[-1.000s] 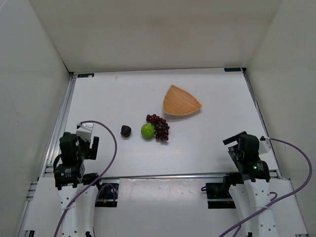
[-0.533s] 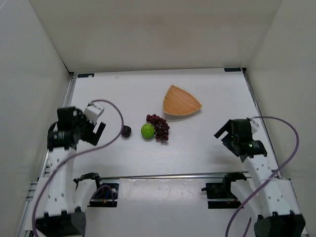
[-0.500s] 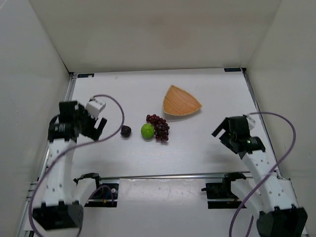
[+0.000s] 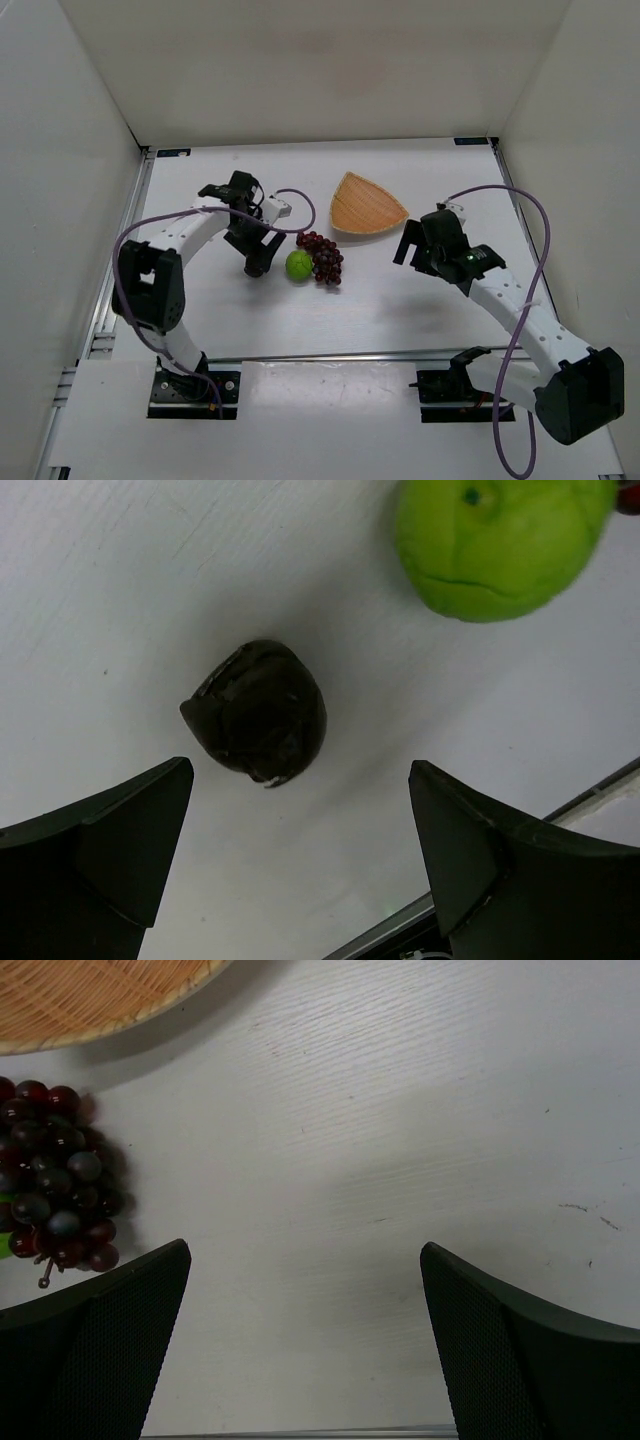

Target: Place and organize the fake fruits in the fruit bowl

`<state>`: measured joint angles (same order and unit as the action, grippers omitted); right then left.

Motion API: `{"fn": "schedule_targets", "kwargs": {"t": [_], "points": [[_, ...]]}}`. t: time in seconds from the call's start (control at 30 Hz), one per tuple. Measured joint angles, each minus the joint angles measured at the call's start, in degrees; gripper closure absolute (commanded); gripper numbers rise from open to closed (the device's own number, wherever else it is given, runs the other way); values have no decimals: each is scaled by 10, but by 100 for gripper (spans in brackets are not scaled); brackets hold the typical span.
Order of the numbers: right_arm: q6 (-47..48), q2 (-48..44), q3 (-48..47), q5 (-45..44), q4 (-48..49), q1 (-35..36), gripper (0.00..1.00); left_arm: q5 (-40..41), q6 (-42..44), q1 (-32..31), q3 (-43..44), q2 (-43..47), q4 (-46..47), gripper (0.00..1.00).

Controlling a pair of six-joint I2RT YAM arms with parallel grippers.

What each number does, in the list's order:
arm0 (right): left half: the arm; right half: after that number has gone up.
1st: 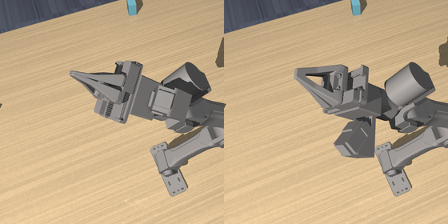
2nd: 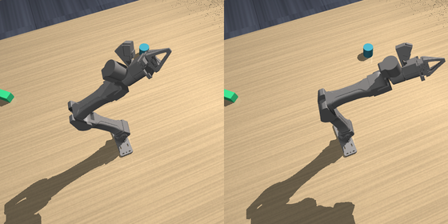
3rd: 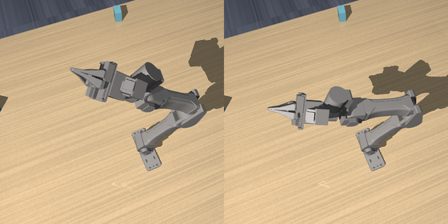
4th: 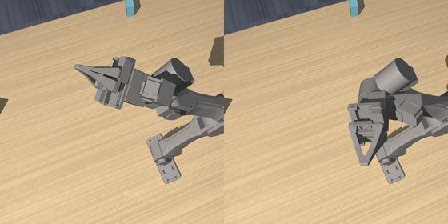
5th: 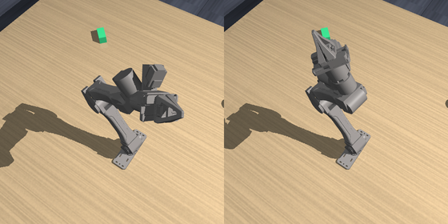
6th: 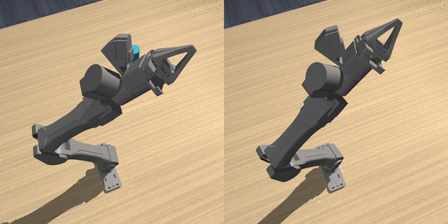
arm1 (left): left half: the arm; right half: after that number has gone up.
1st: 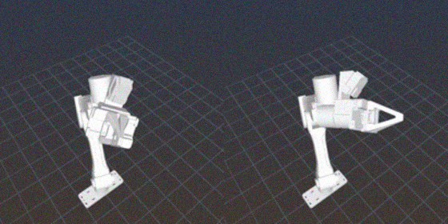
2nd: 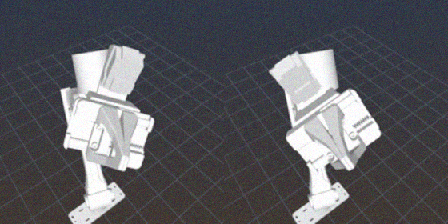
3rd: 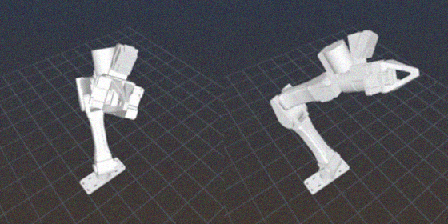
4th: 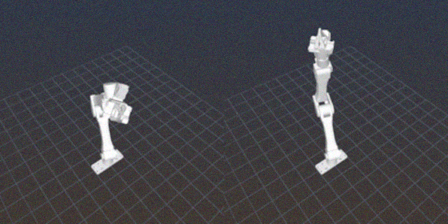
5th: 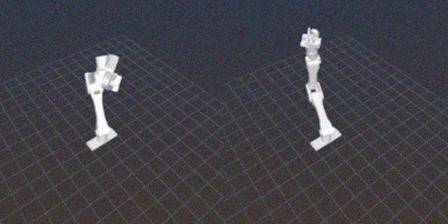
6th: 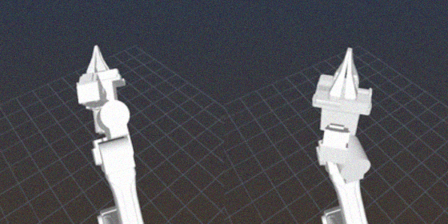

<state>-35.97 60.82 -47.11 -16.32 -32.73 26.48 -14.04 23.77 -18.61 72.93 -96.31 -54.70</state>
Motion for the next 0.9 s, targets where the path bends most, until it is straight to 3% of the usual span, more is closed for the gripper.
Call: {"fn": "schedule_targets", "kwargs": {"t": [0.23, 0.4, 0.43, 0.67, 0.77, 0.9], "points": [[4, 18, -1, 2, 3, 5, 0, 31, -36, -4, 33, -102, 25, 2], [5, 24, -10, 1, 4, 5, 0, 44, -52, -7, 32, -124, 30, 36], [5, 24, -11, 0, 4, 5, 0, 46, -52, -6, 32, -123, 29, 46], [7, 29, -16, -5, 4, 5, 0, 54, -52, -6, 31, -111, 15, 77], [10, 38, -20, -6, 6, 5, 0, 58, -54, -8, 60, -110, -13, 77], [12, 41, -22, -9, 12, 5, 0, 73, -63, -31, 175, -113, -19, 76]]}}
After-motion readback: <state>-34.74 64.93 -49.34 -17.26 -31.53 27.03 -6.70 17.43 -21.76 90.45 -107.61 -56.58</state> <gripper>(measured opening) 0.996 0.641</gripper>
